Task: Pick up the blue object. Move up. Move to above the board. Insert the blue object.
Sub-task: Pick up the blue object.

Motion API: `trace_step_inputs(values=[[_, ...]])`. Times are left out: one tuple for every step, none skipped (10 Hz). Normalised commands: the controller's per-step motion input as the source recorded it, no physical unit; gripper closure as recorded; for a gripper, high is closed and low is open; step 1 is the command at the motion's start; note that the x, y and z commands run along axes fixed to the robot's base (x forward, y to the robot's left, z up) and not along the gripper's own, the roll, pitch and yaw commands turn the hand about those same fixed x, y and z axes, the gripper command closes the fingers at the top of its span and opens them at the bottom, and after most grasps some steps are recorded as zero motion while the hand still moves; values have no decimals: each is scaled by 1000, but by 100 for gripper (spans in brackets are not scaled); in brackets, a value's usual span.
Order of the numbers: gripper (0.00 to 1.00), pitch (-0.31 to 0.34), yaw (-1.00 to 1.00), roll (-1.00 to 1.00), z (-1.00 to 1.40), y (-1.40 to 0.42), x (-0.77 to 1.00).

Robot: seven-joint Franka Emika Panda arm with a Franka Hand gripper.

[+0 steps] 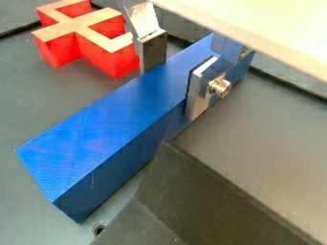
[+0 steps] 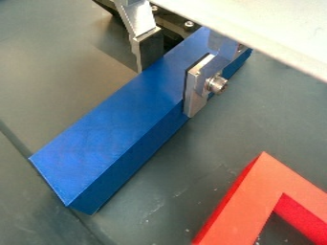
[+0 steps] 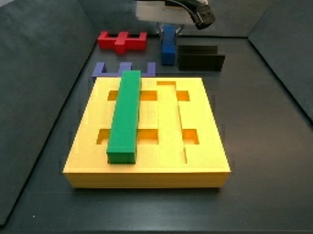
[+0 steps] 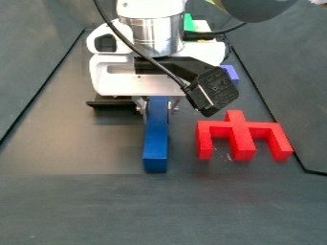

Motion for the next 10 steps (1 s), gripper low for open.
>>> trace_step_inputs(values=[[100,0,0,0,0,0,0],[100,0,0,0,0,0,0],[100,0,0,0,0,0,0],[100,0,0,0,0,0,0],[100,0,0,0,0,0,0],[100,0,0,0,0,0,0],[100,0,0,0,0,0,0],[100,0,0,0,0,0,0],[100,0,0,0,0,0,0],[100,0,0,0,0,0,0]])
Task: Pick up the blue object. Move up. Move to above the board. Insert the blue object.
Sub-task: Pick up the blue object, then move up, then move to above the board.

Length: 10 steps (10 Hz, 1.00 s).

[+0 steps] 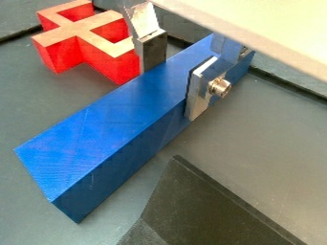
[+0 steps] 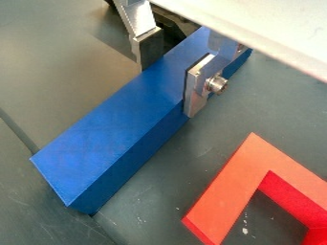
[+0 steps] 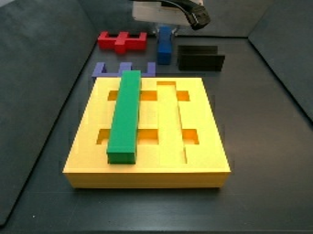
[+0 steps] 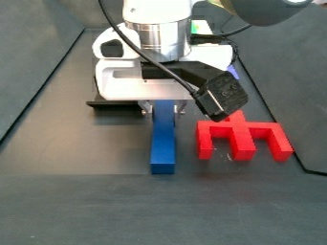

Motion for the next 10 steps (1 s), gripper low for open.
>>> trace_step_inputs(values=[[100,0,0,0,0,0,0],[100,0,0,0,833,0,0],[100,2,-15,2,824,3,6],[100,11,-22,35,485,4,-27],[100,1,-17,50,281,0,-14],[100,0,0,0,1400,0,0],[100,19,1,-6,1400,-3,-12],[100,30,5,19,1400,-8,-32],[100,24,8,36,1400,-6,-11],[100,46,7,26,1400,-6,0]])
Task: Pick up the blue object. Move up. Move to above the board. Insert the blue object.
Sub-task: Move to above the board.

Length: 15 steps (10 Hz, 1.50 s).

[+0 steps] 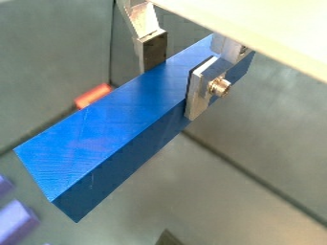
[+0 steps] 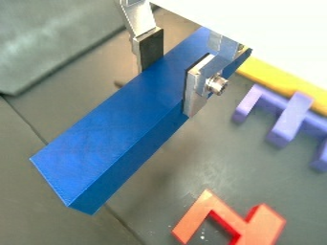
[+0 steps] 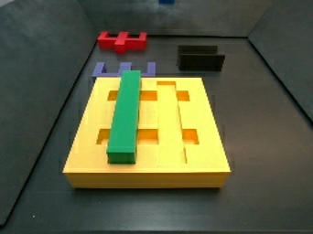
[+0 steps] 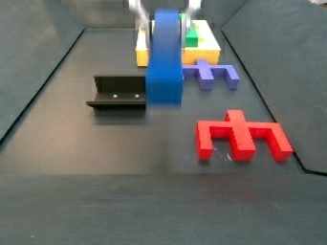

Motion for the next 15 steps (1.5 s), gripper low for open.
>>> trace_step_inputs(values=[[100,70,6,17,1400,-7,-3],[100,76,6,23,1400,-7,12],[100,77,-2,18,726,-8,19],[100,78,4,9,205,5,38],[100,105,134,-108,142,-1400,-150],[100,112,136,-112,135,-1400,-155],[100,-4,68,-18,135,-1400,-168],[100,-20,48,-27,135,-1400,-173],[100,-7,29,-8,136,-1400,-169],[100,5,18,-11,132,-1400,-167],[100,11,12,-5,142,-1400,-165],[100,14,14,-4,143,-1400,-170],[100,12,11,-6,150,-1400,-173],[100,18,9,-6,158,-1400,-167],[100,35,3,10,177,-1400,-141]])
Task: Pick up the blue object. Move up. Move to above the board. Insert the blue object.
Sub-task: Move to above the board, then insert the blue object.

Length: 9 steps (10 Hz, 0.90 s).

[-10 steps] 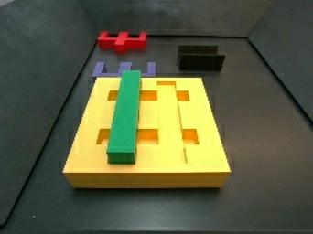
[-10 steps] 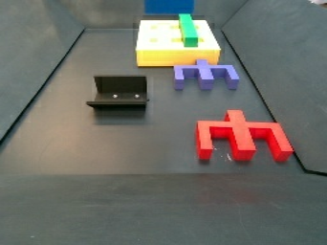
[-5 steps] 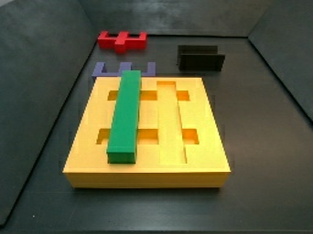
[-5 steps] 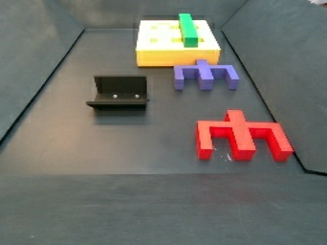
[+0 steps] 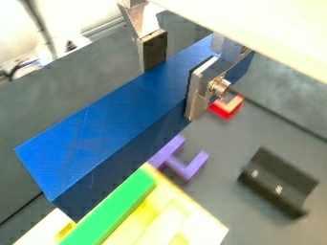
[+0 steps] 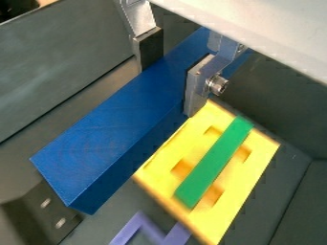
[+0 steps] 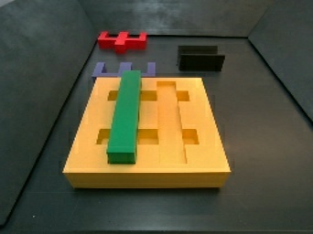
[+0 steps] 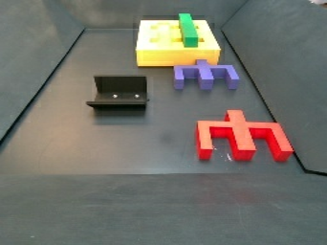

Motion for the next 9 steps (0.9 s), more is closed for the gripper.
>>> trace_step_inputs(values=[[100,51,5,1,191,-1400,-118],[100,92,7,7,70,-495,-4],[100,-26,26,113,-214,-60,0],[100,-64,74,180,-463,-66,183],[100,-96,94,234,-677,-134,529],[100,-104,109,190,-574,-54,651],[100,-106,91,161,-577,-57,689],[100,-91,17,204,-746,-203,686],[100,-91,-80,171,-840,-303,534]])
